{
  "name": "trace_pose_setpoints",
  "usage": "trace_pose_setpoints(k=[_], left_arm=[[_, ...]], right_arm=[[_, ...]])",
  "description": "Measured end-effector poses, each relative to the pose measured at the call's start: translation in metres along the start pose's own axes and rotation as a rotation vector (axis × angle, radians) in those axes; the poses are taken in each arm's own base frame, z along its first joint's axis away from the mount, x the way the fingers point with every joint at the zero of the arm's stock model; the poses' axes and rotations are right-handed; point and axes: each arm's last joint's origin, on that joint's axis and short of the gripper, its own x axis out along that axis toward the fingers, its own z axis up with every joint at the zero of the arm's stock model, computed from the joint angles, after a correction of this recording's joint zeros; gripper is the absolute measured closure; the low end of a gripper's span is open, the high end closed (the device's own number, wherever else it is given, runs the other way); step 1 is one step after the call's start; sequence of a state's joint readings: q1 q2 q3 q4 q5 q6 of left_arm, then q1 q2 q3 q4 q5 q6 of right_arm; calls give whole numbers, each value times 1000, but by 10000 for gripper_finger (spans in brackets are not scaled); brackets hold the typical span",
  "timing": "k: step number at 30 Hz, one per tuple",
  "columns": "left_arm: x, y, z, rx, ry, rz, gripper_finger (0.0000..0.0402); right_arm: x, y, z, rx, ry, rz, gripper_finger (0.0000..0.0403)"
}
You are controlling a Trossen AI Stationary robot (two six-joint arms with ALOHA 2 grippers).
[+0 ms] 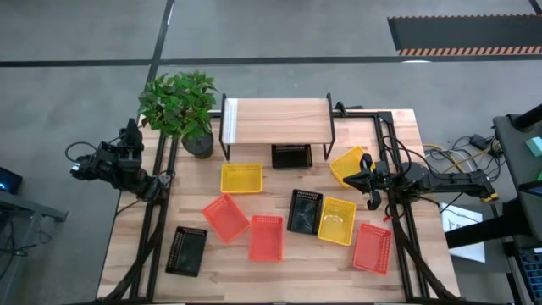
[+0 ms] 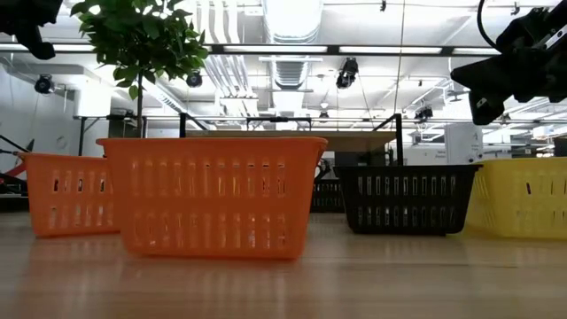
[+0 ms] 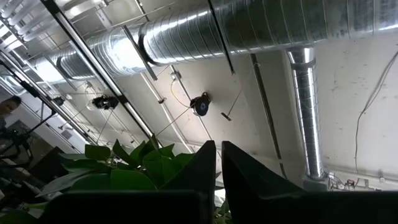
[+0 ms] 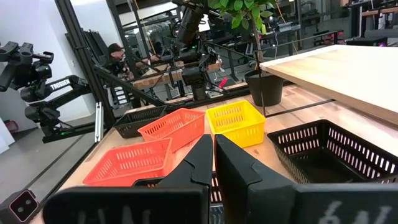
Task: Stack baskets on shelf by color
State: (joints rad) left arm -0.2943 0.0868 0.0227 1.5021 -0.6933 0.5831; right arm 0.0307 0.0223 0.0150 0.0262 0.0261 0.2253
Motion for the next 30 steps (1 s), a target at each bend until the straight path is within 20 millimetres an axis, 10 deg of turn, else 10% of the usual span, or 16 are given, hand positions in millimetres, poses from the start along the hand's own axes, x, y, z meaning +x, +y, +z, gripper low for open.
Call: trace_pose_setpoints(k=[30], left_arm=[[0,0,0,-1,0,0,391]], right_arm=[[0,0,-1,-140,7,-3,392]])
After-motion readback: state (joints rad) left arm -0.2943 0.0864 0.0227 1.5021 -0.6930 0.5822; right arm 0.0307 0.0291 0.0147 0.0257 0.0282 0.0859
